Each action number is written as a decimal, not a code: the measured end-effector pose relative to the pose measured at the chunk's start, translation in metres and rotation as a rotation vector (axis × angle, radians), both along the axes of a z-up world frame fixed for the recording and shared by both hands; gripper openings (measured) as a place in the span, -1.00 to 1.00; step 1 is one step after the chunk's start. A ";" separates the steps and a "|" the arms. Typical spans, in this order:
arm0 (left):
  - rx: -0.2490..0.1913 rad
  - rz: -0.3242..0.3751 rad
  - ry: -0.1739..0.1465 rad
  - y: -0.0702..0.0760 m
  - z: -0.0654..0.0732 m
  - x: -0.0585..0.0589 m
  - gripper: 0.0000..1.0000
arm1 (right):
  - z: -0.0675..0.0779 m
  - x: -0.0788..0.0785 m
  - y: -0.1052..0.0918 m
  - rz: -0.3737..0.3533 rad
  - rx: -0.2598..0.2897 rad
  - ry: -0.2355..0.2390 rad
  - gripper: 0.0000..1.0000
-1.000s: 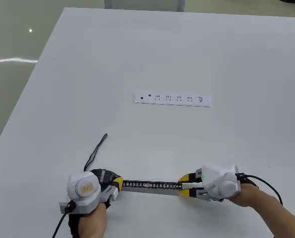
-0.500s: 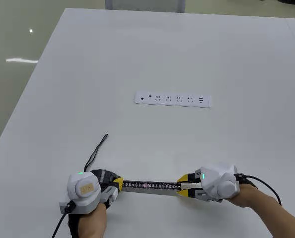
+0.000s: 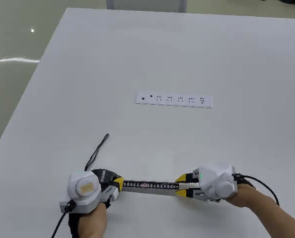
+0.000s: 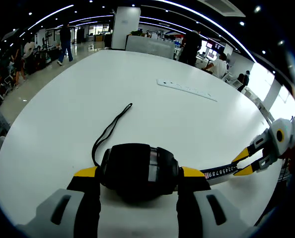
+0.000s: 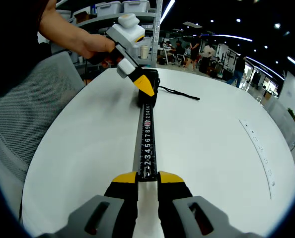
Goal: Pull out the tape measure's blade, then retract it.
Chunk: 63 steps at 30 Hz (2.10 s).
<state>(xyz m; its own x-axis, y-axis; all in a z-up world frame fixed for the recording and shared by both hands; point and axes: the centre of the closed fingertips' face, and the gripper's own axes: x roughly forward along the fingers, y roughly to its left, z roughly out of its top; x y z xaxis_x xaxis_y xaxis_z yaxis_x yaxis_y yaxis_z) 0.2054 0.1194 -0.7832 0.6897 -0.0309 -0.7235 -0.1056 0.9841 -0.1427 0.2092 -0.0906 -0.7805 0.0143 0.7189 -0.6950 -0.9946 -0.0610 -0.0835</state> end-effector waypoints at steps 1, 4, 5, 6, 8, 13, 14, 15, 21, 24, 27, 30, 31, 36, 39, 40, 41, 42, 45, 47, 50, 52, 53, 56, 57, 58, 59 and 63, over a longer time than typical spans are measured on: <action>0.000 -0.001 0.000 0.000 0.000 0.000 0.15 | -0.001 0.000 0.000 0.000 0.001 0.000 -0.73; -0.001 -0.002 0.001 0.001 -0.001 0.000 0.15 | -0.001 0.000 0.002 0.003 0.002 0.000 -0.73; -0.002 -0.001 0.001 0.001 -0.001 0.000 0.15 | -0.001 0.000 0.003 0.003 0.003 0.001 -0.73; -0.003 -0.001 0.001 0.001 0.000 -0.001 0.15 | 0.000 0.000 0.003 0.003 0.004 0.000 -0.73; -0.004 0.001 0.001 0.000 0.002 -0.002 0.15 | 0.000 0.000 0.005 0.003 0.006 0.000 -0.73; -0.006 0.004 0.000 0.000 0.004 -0.003 0.15 | 0.002 -0.002 0.008 0.005 0.009 0.000 -0.73; -0.006 0.002 0.001 -0.001 0.004 -0.003 0.15 | 0.003 -0.003 0.008 0.005 0.010 -0.001 -0.73; -0.007 0.003 0.001 -0.001 0.004 -0.003 0.15 | 0.003 -0.002 0.008 0.004 0.010 -0.001 -0.73; -0.008 0.000 0.001 -0.001 0.005 -0.003 0.15 | 0.003 -0.003 0.011 0.006 0.013 -0.001 -0.73; -0.008 -0.001 -0.001 -0.002 0.005 -0.002 0.15 | 0.002 -0.003 0.012 0.007 0.012 -0.001 -0.73; -0.011 -0.003 0.000 0.000 0.004 -0.001 0.15 | 0.001 -0.002 0.012 0.009 0.012 -0.002 -0.73; -0.014 -0.002 -0.001 0.000 0.003 0.000 0.15 | 0.002 -0.002 0.013 0.011 0.013 -0.003 -0.73; -0.014 -0.002 0.000 0.000 0.003 0.000 0.15 | 0.002 -0.002 0.014 0.011 0.014 -0.003 -0.73; -0.015 -0.003 0.001 0.000 0.002 0.001 0.15 | 0.001 -0.002 0.015 0.014 0.015 -0.004 -0.73; -0.014 -0.003 0.001 0.001 0.001 0.000 0.15 | -0.001 -0.002 0.017 0.016 0.015 -0.002 -0.73; -0.013 -0.004 0.001 0.001 0.001 0.001 0.15 | -0.001 -0.001 0.017 0.016 0.015 -0.003 -0.73; -0.013 -0.003 0.000 0.001 0.001 0.001 0.15 | -0.001 -0.001 0.017 0.015 0.015 -0.003 -0.73; -0.011 -0.003 -0.001 0.002 0.000 0.001 0.15 | -0.001 -0.001 0.018 0.015 0.016 -0.002 -0.73; -0.009 -0.005 -0.003 0.001 0.001 0.001 0.15 | -0.002 0.000 0.018 0.015 0.014 -0.002 -0.73; -0.008 -0.008 -0.003 0.000 0.002 0.001 0.15 | -0.002 -0.001 0.019 0.016 0.015 -0.002 -0.73; -0.009 -0.010 -0.004 -0.001 0.002 0.001 0.15 | -0.001 -0.001 0.021 0.016 0.017 -0.001 -0.73; -0.010 -0.012 -0.004 -0.001 0.001 0.001 0.15 | -0.001 -0.001 0.022 0.017 0.018 -0.002 -0.73; -0.011 -0.012 -0.004 -0.001 0.002 0.001 0.15 | -0.001 -0.001 0.024 0.018 0.019 -0.002 -0.73; -0.013 -0.014 -0.005 -0.001 0.001 0.001 0.15 | 0.002 -0.002 0.027 0.020 0.021 -0.003 -0.73; -0.013 -0.014 -0.005 -0.001 0.000 0.001 0.15 | 0.002 -0.002 0.028 0.021 0.022 -0.002 -0.73; -0.014 -0.015 -0.005 -0.001 0.000 0.001 0.15 | 0.002 -0.003 0.028 0.023 0.021 -0.003 -0.73; -0.014 -0.015 -0.005 -0.002 0.001 0.001 0.15 | 0.002 -0.003 0.029 0.023 0.022 -0.002 -0.73; -0.016 -0.015 -0.006 -0.001 0.001 0.001 0.15 | 0.002 -0.003 0.030 0.023 0.024 -0.002 -0.73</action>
